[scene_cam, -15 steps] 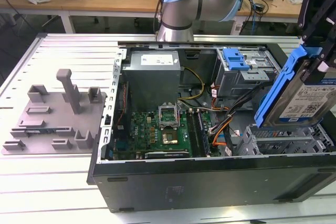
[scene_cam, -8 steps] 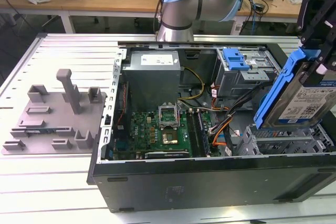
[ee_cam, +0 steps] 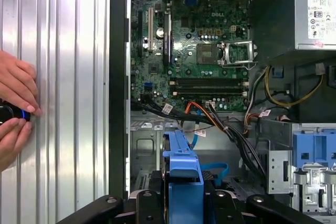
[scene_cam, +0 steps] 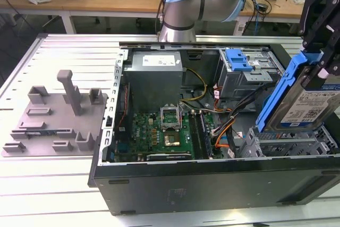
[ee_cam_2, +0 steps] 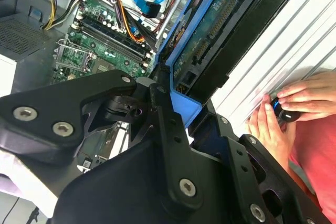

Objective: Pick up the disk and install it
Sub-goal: 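Insert the disk into the insertion slot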

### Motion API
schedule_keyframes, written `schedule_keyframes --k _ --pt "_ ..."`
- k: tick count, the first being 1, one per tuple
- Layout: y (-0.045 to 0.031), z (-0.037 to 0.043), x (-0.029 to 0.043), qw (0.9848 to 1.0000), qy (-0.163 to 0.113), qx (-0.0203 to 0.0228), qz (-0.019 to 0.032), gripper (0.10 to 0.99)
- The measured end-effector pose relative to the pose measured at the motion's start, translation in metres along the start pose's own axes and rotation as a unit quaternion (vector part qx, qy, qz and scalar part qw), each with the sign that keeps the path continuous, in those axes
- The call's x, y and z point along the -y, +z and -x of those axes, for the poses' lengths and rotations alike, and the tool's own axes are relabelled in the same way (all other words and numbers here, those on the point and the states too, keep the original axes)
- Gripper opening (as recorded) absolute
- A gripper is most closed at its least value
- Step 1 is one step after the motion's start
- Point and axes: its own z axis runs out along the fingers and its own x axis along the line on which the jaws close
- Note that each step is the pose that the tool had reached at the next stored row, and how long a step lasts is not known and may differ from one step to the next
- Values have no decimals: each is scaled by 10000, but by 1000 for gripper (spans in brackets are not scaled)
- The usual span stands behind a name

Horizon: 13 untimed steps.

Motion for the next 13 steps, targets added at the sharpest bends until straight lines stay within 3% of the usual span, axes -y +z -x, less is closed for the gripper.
schedule_keyframes --k 13 --pt "72 -1 6 10000 -6 0 0 369"
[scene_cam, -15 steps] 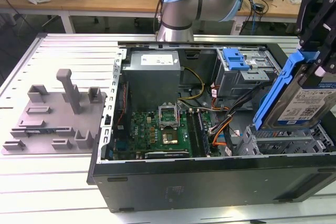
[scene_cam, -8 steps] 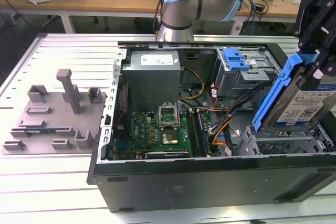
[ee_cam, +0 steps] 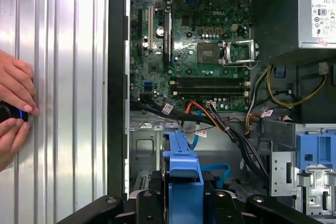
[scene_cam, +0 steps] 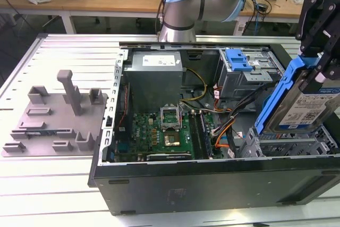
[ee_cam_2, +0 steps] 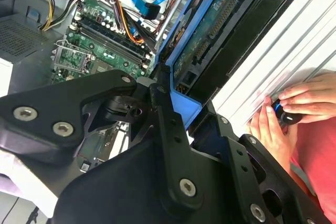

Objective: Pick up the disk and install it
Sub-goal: 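Insert the disk into the insertion slot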

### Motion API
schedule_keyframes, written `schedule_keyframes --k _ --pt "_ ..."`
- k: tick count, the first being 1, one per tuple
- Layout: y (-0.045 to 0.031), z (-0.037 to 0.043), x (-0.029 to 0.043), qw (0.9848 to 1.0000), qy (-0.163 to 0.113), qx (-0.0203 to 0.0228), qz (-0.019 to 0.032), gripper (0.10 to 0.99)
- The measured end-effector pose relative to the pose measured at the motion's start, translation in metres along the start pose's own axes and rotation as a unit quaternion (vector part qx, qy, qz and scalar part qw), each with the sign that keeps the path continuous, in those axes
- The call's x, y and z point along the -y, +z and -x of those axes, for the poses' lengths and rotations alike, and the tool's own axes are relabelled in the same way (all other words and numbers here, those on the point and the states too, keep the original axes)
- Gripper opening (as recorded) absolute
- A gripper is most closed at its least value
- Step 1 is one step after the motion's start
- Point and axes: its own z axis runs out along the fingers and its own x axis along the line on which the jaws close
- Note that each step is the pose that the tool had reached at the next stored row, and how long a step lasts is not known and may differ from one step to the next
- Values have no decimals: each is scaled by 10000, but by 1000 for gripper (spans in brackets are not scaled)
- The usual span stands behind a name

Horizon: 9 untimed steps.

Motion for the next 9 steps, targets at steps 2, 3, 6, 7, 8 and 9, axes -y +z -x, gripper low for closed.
schedule_keyframes --k 2,3,6,7,8,9 --pt "12 -1 4 10000 -1 0 0 369" --pt "17 -1 6 10000 -1 0 0 369" --pt "37 -1 8 10000 -2 0 0 369" --pt "41 -1 8 10000 -2 0 0 369" --pt "46 -1 9 10000 -2 0 0 369" --pt "50 -2 9 10000 -2 0 0 369"
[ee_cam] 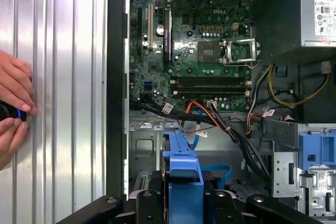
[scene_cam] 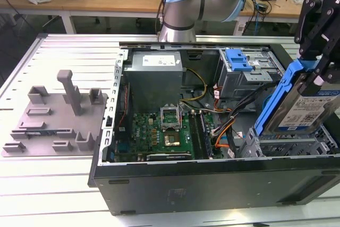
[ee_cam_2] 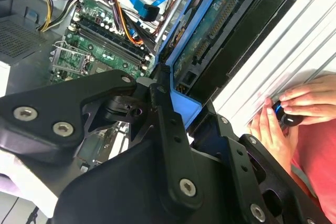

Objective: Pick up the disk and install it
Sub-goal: 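Insert the disk into the insertion slot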

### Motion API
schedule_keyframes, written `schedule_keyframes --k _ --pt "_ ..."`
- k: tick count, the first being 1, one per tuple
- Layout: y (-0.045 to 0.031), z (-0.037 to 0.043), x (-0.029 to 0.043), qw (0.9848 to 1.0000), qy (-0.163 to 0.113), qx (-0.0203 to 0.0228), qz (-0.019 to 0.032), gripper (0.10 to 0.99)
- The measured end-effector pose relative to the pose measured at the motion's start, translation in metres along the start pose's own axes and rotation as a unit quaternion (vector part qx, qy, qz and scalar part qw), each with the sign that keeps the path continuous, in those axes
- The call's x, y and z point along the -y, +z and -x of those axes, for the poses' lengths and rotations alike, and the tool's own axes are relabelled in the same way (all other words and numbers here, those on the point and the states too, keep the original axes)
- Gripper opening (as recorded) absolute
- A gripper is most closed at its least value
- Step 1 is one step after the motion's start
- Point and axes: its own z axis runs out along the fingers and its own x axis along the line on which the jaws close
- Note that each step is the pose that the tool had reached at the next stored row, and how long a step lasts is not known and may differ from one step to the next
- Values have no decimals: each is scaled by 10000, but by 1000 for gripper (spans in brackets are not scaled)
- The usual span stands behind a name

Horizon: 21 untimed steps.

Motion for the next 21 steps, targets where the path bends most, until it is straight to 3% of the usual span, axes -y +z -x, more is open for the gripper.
schedule_keyframes --k 9,16,21 --pt "57 -1 5 10000 -1 -1 0 369" --pt "149 -4 11 10000 -6 0 0 369" --pt "287 -17 18 10000 -13 0 0 369"
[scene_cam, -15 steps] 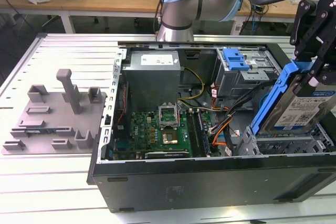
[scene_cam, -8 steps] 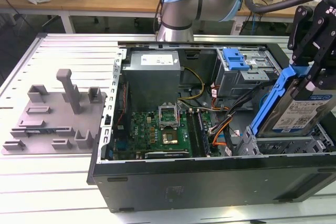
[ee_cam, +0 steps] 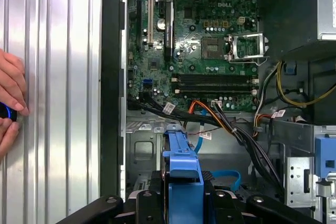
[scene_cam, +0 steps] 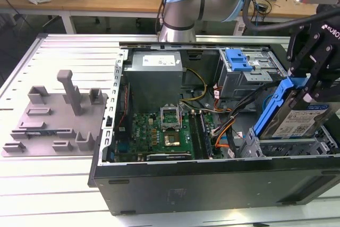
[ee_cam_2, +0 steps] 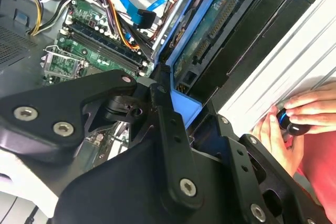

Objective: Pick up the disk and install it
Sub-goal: 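Insert the disk into the insertion slot, then insert the first disk wire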

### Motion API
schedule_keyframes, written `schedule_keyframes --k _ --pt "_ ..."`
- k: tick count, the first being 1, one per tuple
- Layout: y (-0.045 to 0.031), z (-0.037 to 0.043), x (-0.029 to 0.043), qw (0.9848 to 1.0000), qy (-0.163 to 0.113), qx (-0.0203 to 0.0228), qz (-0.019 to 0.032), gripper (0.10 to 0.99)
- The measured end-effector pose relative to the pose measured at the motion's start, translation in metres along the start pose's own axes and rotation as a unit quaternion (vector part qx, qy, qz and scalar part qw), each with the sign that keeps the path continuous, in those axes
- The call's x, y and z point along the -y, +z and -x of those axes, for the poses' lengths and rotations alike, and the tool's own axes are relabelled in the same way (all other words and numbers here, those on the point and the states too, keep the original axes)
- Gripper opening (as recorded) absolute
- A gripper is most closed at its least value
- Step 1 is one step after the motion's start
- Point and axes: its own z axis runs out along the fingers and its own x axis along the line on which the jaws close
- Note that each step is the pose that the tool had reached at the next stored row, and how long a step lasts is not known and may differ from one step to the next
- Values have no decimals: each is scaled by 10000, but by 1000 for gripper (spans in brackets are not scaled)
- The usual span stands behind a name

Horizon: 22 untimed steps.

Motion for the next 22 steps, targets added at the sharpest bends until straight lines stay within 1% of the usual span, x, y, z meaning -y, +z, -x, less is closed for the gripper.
schedule_keyframes --k 1,2,3,4,5,22 --pt "20 -3 1 10000 -1 -1 0 369" --pt "69 -7 2 10000 -2 -1 0 369" --pt "77 -8 2 10000 -2 -1 -1 369" --pt "80 -8 3 10000 -2 -2 0 376" --pt "81 -8 3 10000 -2 -2 0 443" --pt "83 -8 3 10000 -14 -1 0 443"
